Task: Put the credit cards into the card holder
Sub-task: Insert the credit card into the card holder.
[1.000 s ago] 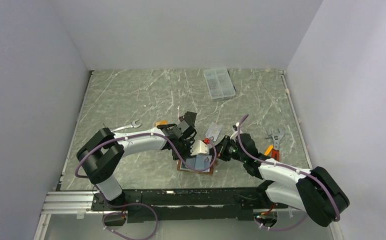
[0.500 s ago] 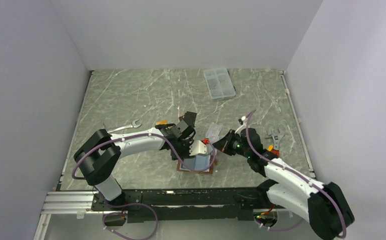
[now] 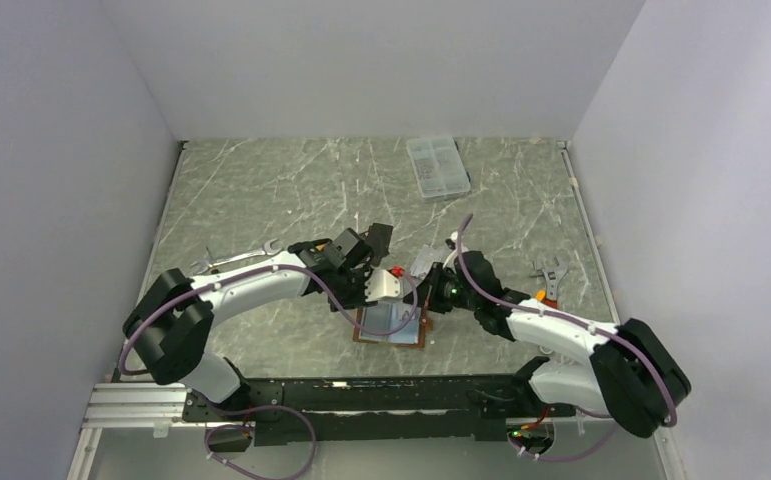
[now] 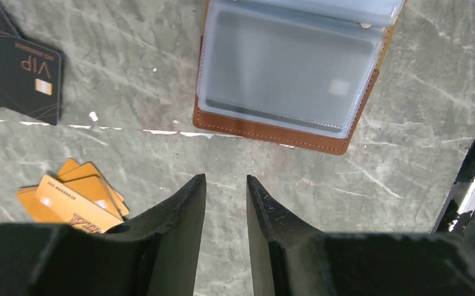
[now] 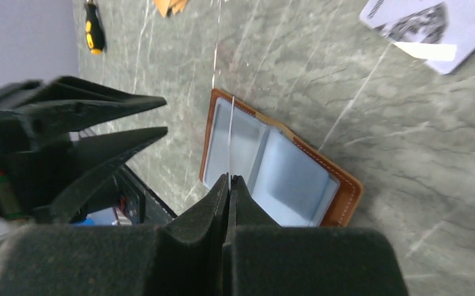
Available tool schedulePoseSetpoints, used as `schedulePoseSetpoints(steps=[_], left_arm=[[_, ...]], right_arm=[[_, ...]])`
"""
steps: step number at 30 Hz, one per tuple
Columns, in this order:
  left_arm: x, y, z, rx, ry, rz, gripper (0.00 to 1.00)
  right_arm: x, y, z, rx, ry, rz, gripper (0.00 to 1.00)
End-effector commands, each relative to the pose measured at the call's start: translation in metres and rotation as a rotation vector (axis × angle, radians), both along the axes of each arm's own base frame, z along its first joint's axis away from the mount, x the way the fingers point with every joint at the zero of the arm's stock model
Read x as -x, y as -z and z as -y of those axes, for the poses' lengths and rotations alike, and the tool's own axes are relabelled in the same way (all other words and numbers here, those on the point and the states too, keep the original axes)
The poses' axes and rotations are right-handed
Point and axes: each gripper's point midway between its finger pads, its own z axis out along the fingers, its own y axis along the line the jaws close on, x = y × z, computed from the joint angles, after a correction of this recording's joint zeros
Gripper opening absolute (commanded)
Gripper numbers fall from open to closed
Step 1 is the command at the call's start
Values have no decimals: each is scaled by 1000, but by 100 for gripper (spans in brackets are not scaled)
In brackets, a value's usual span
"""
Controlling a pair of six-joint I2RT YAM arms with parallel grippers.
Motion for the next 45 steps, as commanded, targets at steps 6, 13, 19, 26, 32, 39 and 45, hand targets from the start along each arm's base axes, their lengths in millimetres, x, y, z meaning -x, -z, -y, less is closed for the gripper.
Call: schedulePoseSetpoints(steps=[6,13,19,26,32,39,45], left_arm=[[28,-3,17,77,196,3,37],[15,28,18,1,245,61,37],[16,29,20,4,248,53,36],[18,33,18,-4,257,45,35],[19,37,18,-10,257,39,32],[21,36,18,-15,258,37,29],[22,37,16,-18,256,33,29]], right_arm=[[5,5,-29,-44,-91,-21,0],[22,19,-31,-35,-165,-98,0],[28,31,-36,-25,-220,-167,0],[31,34,-33,-20,-238,-199,0],[37,30,-23,-31,-246,-208,0],[45,34,-25,-64,-279,-234,0],[49,40,-25,-65,-299,-256,0]])
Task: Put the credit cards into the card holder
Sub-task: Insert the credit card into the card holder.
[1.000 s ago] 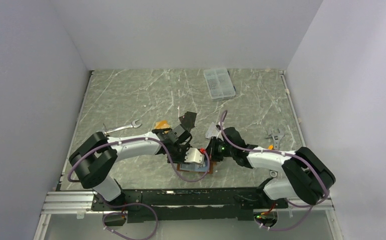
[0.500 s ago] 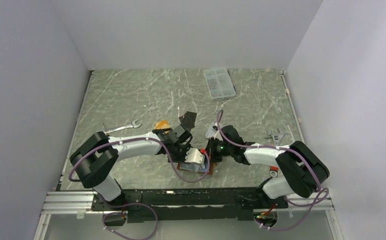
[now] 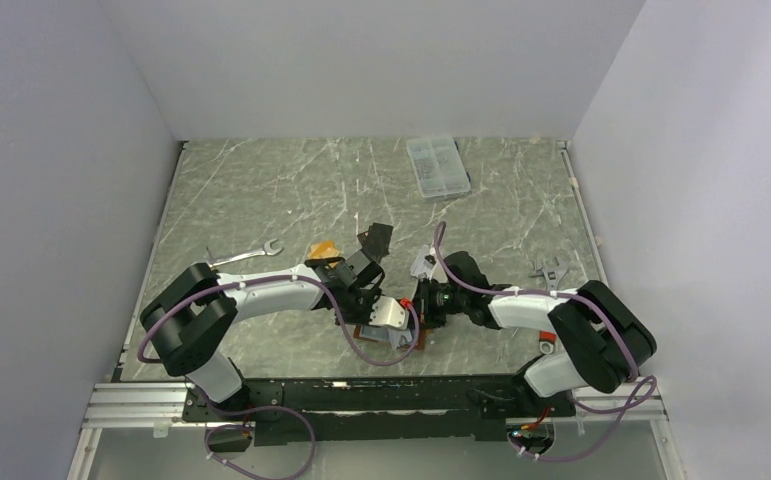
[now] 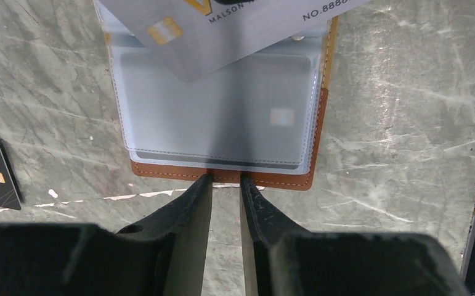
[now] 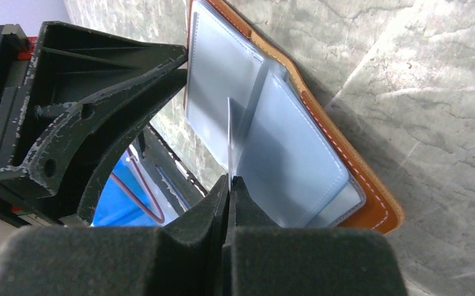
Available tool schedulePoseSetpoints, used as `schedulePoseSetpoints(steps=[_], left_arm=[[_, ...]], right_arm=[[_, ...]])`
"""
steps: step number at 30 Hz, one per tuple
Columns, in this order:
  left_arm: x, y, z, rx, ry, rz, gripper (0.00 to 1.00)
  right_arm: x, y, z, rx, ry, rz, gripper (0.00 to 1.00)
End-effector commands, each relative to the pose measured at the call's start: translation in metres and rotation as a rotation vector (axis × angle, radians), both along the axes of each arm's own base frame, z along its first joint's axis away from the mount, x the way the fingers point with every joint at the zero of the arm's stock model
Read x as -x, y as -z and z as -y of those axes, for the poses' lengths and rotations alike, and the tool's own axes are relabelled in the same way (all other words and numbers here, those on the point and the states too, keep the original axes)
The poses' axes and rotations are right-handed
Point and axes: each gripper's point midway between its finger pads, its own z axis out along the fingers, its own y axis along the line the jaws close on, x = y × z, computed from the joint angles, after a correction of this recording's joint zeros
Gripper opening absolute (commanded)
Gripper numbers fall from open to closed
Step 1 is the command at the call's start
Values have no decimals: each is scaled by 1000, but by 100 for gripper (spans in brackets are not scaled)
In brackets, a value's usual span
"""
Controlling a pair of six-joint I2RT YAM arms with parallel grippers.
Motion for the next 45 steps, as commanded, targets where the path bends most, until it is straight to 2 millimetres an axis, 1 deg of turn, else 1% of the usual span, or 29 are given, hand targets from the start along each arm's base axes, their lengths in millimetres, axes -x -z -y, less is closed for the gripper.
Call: schedulePoseSetpoints(steps=[1,10,19,26,37,45], left_arm=[[4,3,1,4,18,-3,28],[3,0,3,8,15,2,27],[3,0,2,4,14,4,27],[3,-2,5,11,11,2,26],[4,-2,6,13,15,1,26],[4,-3,5,14,13,2,25]], right_arm=[[4,-2,-2,-29,-32,14,0],[10,1,6,-10,-24,1,0],[10,-4,14,-12,-18,15,0],[5,-7,7,-52,-26,15,0],[6,4,5,-59,-23,-16,0],[2,9,2,-53,-14,-31,0]])
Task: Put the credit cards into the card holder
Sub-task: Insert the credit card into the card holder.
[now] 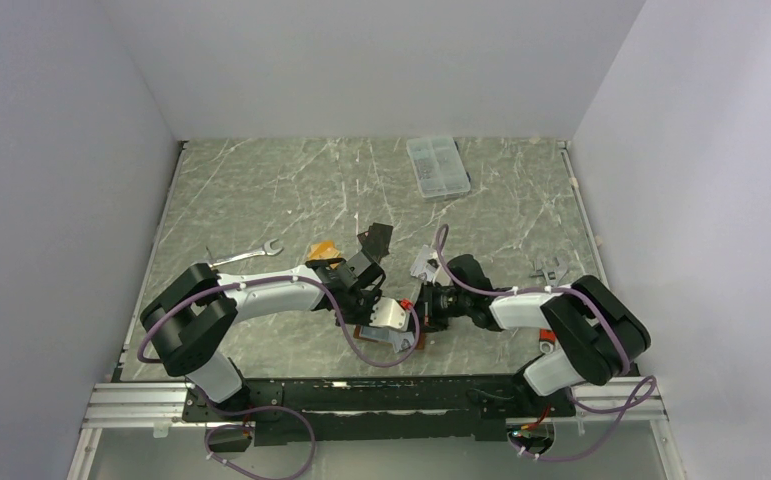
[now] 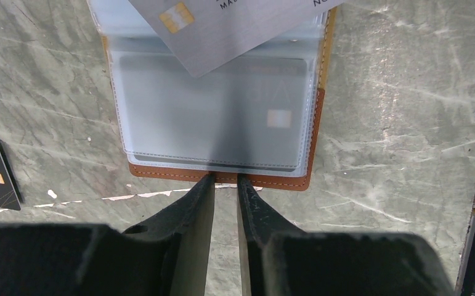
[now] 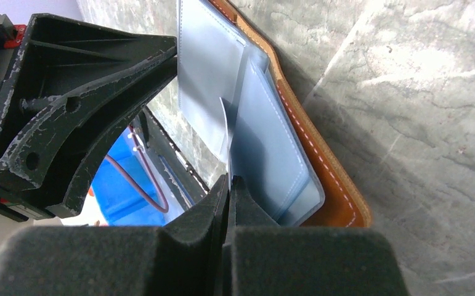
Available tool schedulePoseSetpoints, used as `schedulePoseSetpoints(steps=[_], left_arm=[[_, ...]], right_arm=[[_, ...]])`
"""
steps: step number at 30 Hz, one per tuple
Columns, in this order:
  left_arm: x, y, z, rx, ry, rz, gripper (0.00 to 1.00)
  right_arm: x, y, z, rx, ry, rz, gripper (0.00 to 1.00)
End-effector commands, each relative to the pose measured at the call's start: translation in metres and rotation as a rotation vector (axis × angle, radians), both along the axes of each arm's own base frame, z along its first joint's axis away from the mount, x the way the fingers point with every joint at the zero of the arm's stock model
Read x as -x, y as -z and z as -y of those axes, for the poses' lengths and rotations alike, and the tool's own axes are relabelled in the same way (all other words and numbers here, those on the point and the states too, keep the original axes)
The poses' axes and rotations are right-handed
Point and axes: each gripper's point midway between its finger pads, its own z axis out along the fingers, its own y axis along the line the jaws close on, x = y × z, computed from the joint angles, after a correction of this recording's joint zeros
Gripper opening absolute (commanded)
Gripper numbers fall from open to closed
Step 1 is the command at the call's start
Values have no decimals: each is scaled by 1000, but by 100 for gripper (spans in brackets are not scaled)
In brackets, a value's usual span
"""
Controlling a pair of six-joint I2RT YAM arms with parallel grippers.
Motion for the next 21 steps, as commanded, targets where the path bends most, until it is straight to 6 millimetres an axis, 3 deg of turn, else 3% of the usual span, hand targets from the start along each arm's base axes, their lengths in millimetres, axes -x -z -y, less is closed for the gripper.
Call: schedulePoseSetpoints(steps=[1,21], left_arm=[[3,-3,5,20,10,-3,25],[7,-2,4,22,17,-13,24]], right_arm=[[-8,1,-4,-10,11,10,0],[-32,10,-3,41,125,23,0]])
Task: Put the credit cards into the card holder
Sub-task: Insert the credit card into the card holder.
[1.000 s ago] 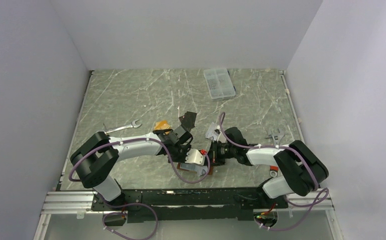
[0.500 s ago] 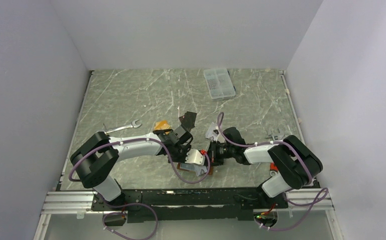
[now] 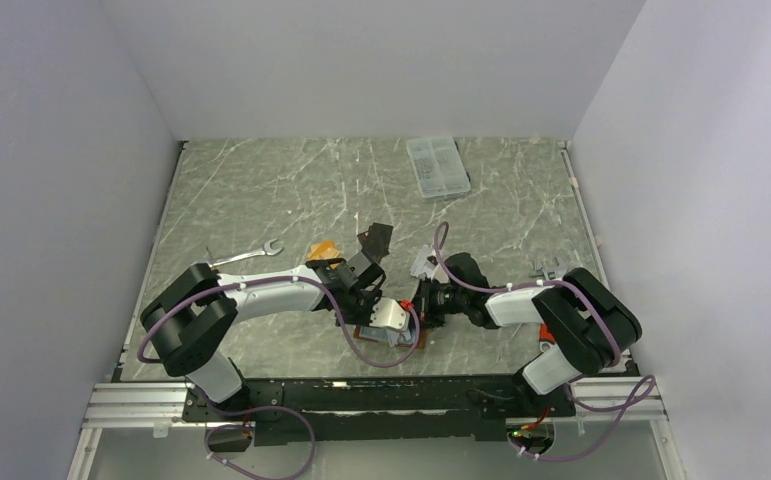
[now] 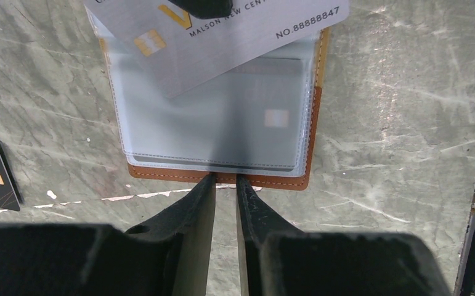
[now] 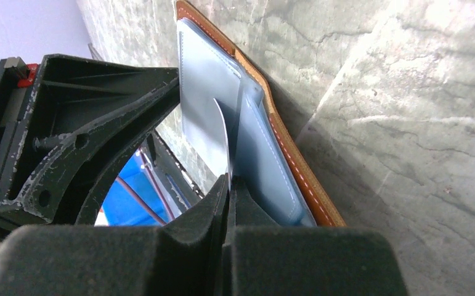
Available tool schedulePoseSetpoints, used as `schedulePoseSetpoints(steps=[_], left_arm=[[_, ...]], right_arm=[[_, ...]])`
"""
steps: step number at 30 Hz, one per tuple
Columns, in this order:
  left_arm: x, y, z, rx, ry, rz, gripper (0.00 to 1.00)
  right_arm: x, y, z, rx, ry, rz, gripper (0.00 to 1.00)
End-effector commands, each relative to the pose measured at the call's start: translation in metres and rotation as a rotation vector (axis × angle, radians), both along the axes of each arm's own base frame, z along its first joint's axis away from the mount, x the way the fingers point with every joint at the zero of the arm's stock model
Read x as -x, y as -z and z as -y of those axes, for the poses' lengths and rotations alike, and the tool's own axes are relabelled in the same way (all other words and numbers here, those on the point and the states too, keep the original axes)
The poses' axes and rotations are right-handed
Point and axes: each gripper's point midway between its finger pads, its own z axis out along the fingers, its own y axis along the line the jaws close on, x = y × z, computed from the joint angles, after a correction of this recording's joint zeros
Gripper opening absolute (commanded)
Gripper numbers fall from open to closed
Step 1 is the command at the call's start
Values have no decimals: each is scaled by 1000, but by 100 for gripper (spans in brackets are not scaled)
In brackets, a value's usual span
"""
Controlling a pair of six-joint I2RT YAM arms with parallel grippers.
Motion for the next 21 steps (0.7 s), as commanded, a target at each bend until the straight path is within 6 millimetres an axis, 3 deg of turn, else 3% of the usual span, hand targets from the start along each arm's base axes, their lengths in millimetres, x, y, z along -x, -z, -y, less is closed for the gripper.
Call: schedulePoseSetpoints(steps=[1,9,21], left_arm=[[6,-2,4,23,16,-12,24],[8,0,3,21,17,-18,23],[8,1,4,21,17,-19,22]], right_arm=[[-19,6,4,56,76,38,0],[-16,8,6,65,77,28,0],[8,1,20,46,32,20,0]])
